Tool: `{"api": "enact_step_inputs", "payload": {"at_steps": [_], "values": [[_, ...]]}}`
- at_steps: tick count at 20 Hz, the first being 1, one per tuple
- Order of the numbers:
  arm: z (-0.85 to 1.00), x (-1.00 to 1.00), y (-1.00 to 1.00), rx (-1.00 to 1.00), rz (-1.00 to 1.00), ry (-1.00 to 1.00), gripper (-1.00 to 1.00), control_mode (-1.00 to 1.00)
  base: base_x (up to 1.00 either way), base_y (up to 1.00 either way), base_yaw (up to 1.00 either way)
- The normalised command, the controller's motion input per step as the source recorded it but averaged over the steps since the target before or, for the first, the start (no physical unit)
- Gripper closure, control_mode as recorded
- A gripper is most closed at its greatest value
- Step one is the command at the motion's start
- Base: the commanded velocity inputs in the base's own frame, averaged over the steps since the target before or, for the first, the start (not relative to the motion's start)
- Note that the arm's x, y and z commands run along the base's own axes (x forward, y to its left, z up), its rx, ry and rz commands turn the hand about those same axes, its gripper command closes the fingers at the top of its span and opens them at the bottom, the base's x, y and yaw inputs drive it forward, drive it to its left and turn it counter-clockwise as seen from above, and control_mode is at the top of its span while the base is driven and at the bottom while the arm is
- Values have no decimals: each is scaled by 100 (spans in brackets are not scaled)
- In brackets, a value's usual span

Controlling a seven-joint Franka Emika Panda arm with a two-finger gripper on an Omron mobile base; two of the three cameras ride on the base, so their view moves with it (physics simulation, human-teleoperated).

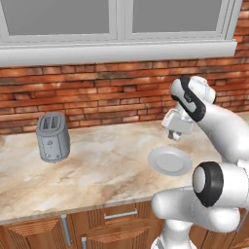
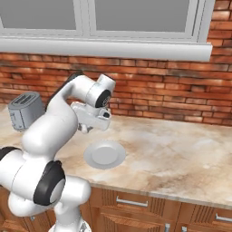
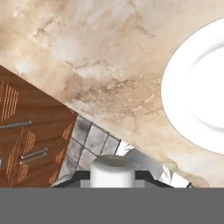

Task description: Pick up the marshmallow and place it in the cup of hot chocolate on the dining counter.

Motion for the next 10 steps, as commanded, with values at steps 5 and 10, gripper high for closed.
{"api": "enact_step_inputs", "payload": {"at_steps": [5, 10], "values": [[7, -27, 31, 0, -47, 3, 100, -100, 0, 0, 0], [22, -4, 60, -23, -39, -1, 100, -100, 0, 0, 0]]}}
